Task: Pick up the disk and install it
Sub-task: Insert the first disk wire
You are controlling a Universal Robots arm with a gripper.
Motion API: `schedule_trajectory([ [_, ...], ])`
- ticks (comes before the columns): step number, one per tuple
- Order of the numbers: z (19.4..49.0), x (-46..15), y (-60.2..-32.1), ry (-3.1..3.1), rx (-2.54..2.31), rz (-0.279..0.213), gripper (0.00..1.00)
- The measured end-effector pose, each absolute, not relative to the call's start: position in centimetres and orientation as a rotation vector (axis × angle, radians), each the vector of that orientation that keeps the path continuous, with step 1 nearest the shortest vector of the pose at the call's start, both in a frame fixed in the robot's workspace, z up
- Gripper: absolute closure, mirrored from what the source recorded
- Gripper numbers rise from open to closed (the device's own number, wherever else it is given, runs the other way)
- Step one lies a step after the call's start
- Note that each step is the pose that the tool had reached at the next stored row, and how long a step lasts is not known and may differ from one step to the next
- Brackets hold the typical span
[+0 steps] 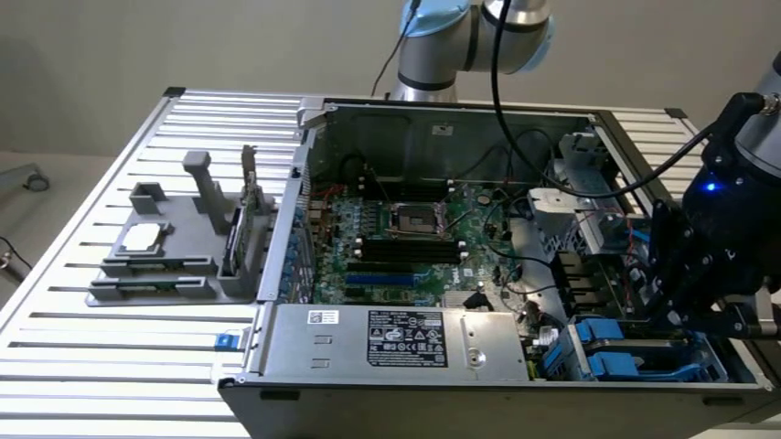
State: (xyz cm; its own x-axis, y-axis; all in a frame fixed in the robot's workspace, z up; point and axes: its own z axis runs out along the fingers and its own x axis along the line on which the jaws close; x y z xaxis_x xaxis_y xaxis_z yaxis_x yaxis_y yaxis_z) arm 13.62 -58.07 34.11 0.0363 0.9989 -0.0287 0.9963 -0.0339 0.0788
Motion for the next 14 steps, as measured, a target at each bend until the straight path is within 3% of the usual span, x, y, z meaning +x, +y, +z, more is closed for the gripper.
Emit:
schedule_trajectory([
  [14,33.92,13.31,-57.68,2.123,2.196,0.037,0.83],
])
